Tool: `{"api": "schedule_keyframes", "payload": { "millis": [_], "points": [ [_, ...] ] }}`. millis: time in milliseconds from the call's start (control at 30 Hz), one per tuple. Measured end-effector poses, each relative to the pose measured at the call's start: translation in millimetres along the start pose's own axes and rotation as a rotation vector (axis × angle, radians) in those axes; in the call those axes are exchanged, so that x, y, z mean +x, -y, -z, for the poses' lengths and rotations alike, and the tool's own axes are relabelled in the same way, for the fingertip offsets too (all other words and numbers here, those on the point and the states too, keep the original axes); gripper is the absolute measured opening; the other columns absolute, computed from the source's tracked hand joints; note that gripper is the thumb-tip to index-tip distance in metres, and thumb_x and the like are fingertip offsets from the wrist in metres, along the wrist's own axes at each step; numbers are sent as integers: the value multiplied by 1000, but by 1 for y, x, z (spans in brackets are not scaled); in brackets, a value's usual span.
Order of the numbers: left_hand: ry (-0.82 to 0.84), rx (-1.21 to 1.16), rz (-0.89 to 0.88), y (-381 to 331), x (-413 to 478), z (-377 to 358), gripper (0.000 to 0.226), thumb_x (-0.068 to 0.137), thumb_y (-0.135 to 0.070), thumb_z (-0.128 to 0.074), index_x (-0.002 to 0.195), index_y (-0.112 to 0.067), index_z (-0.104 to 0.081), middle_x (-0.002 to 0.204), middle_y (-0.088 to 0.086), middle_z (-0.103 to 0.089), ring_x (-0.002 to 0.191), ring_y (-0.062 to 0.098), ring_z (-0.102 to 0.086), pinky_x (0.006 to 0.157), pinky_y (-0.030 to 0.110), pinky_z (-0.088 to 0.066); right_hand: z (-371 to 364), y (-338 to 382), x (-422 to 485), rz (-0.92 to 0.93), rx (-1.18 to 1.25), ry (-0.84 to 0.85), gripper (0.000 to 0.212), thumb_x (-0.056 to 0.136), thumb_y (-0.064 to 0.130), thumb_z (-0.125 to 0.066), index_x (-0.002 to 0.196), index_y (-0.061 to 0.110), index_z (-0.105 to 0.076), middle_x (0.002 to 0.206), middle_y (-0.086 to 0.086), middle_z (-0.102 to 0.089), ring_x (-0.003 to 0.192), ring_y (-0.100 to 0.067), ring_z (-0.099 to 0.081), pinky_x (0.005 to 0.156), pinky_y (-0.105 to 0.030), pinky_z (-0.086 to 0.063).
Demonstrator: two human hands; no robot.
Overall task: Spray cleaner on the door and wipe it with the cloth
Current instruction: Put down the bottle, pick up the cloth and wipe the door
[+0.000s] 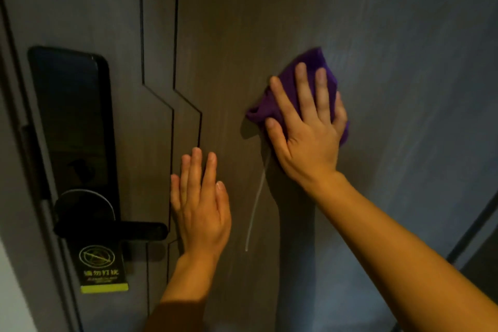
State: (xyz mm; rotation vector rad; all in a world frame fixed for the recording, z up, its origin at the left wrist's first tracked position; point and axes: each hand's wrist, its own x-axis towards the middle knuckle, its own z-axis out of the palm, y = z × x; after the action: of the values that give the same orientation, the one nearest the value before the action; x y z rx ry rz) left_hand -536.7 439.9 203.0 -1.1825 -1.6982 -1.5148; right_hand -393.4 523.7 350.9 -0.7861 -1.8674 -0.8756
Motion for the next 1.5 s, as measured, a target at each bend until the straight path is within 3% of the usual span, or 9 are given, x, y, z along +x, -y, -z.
{"api": "schedule_keyframes", "payload": {
  "millis": [400, 500, 600, 767, 867, 967, 1133, 1333, 1500],
  "points": [
    [7, 122, -407, 97, -51, 6, 51, 101, -19, -42, 150, -5, -40, 161, 14, -32, 155, 22, -16, 124, 49, -18, -51, 41, -139, 192, -4, 41, 68, 99, 66, -35, 158, 33, -24, 167, -1, -15, 156, -26, -9, 122, -52, -16],
    [7, 155, -440, 104, -51, 8, 52, 102, -23, -39, 151, -7, -38, 162, 13, -30, 156, 18, -12, 124, 38, -17, -67, 50, -177, 194, 10, 19, 65, 100, 62, -39, 157, 31, -29, 166, -1, -21, 155, -26, -15, 120, -50, -23],
    [15, 214, -459, 108, -52, 9, 56, 99, -26, -42, 152, -9, -38, 162, 13, -31, 156, 12, -7, 107, 41, -33, -75, 54, -203, 202, 99, -31, 53, 104, 47, -44, 153, 29, -37, 162, 1, -31, 153, -22, -24, 117, -47, -30],
    [26, 226, -471, 109, -52, 9, 58, 98, -28, -43, 153, -8, -36, 163, 13, -28, 156, 14, -6, 112, 43, -30, -78, 66, -242, -116, 555, -34, 51, 106, 46, -23, 150, 28, -38, 161, 7, -33, 153, -17, -24, 117, -40, -22],
    [38, 228, -467, 109, -53, 9, 60, 98, -28, -43, 153, -7, -35, 164, 13, -27, 156, 17, -8, 112, 44, -29, -96, 100, -295, -264, 526, 45, 51, 104, 53, -14, 155, 44, -22, 167, 19, -8, 156, -17, -9, 117, -41, -14],
    [47, 228, -474, 109, -52, 9, 61, 97, -29, -43, 153, -7, -35, 164, 13, -26, 156, 18, -10, 110, 44, -31, -116, 138, -325, -329, 355, 135, 54, 103, 54, -19, 155, 49, -11, 168, 14, 6, 156, -20, 4, 117, -48, -10],
    [42, 219, -471, 110, -53, 8, 61, 96, -30, -42, 153, -8, -36, 164, 12, -27, 156, 16, -10, 106, 47, -34, -126, 147, -305, -299, 171, 62, 55, 103, 55, -23, 156, 42, -17, 170, 5, 2, 156, -28, 0, 118, -56, -9],
    [33, 235, -462, 109, -53, 8, 62, 95, -31, -43, 152, -8, -37, 163, 12, -28, 156, 14, -9, 101, 48, -36, -104, 107, -236, -173, 120, -43, 55, 103, 53, -33, 156, 39, -25, 166, 2, -19, 155, -26, -15, 117, -59, -23],
    [19, 235, -450, 110, -53, 7, 61, 94, -33, -44, 148, -7, -42, 161, 12, -31, 156, 12, -8, 96, 51, -39, -71, 58, -158, -162, 45, -83, 53, 102, 52, -34, 154, 41, -31, 165, 5, -22, 154, -22, -18, 119, -55, -22]
  ]
}}
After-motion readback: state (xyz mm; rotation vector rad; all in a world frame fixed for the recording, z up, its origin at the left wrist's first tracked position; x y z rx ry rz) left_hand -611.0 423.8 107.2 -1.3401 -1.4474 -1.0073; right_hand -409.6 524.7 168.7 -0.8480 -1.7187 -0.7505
